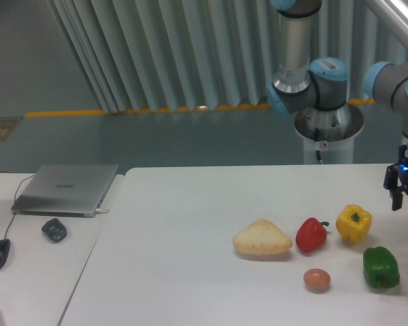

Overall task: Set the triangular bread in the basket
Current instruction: 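Move the gripper past the yellow pepper toward the triangular bread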

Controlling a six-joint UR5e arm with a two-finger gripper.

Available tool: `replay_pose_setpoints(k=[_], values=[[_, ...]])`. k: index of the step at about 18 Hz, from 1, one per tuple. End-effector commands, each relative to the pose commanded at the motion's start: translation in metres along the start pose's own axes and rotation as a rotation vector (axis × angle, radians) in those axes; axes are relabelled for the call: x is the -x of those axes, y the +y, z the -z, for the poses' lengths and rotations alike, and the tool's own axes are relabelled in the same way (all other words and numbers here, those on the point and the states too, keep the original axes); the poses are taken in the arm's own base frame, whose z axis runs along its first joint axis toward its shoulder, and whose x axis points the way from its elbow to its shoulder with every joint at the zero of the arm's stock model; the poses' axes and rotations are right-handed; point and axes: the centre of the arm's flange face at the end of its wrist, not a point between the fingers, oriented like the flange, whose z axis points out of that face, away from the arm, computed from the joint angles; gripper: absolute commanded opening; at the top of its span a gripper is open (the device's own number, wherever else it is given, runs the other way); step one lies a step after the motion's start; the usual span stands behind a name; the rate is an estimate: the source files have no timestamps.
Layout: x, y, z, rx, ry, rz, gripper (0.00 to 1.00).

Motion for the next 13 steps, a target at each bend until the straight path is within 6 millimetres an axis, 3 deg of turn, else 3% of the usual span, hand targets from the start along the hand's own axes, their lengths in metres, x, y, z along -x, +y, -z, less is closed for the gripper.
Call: replay_pose_setpoints(k=[4,9,13], values=[[-0.01,-0.011,-0.004,-0.041,0.012,0.031,1.0],[-0.035,-0.072,0.007,-0.067,0.007,0.197,1.0],[-0.059,-0.121,0.006,-0.083,0.02,0.206,1.0]])
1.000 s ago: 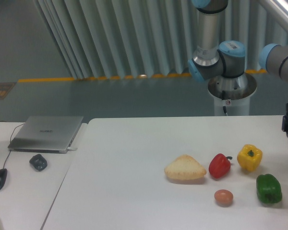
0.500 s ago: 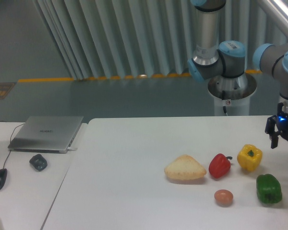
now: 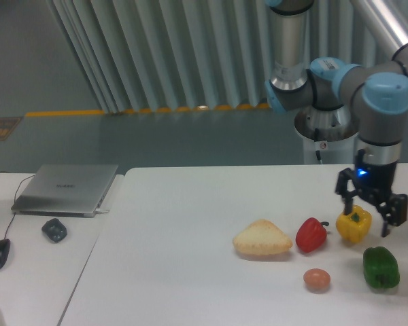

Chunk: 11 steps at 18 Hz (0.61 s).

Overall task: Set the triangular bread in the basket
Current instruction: 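Move the gripper past the yellow pepper toward the triangular bread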

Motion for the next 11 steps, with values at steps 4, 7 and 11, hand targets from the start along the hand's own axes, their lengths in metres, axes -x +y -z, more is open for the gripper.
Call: replay_pose_setpoints(k=[4,7,11], values=[[-0.042,-0.034,-0.002,-0.006,0.015,0.038,1.0],[-0.079,-0.059,-0.021,0.005,0.051,-0.029,1.0],[-0.114,-0.093,-0.056,0.03,0.094,-0.112,1.0]])
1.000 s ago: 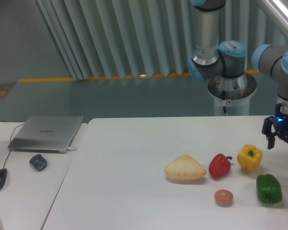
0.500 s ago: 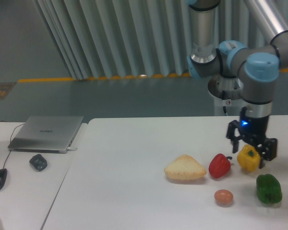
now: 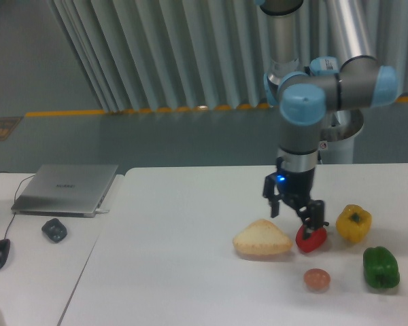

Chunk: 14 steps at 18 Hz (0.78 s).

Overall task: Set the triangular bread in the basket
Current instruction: 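Move the gripper past the yellow pepper toward the triangular bread, then lower the open gripper onto the triangular bread slice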

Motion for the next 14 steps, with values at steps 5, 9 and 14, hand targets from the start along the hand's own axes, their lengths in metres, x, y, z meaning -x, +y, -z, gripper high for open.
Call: replay_pose_setpoints(k=[5,9,14], values=[[-0.018,-0.016,-0.032,0.051,0.021,-0.155,1.0],[-0.039,-0.018,-0.045,0.146,-0.009,-0.251,1.0],[-0.053,-0.013,-0.063,0.232,-0.021,-0.311,1.0]])
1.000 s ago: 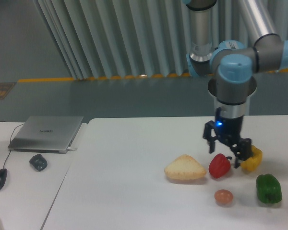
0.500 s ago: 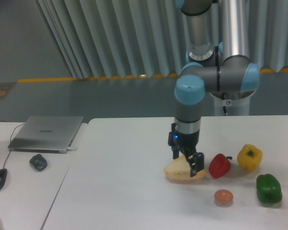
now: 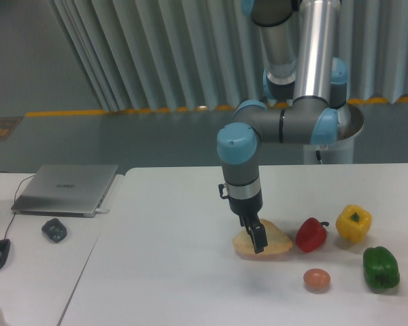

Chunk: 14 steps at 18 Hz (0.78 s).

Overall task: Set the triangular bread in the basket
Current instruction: 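Lower the open gripper onto the triangular bread slice, then close the gripper on the bread's edge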

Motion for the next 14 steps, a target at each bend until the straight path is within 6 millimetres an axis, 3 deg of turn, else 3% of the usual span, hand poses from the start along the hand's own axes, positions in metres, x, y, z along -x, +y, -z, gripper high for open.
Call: replay_pose_setpoints(k=[14], values=[[-0.009,-0.014,-0.02,0.013,0.026,0.013,1.0]])
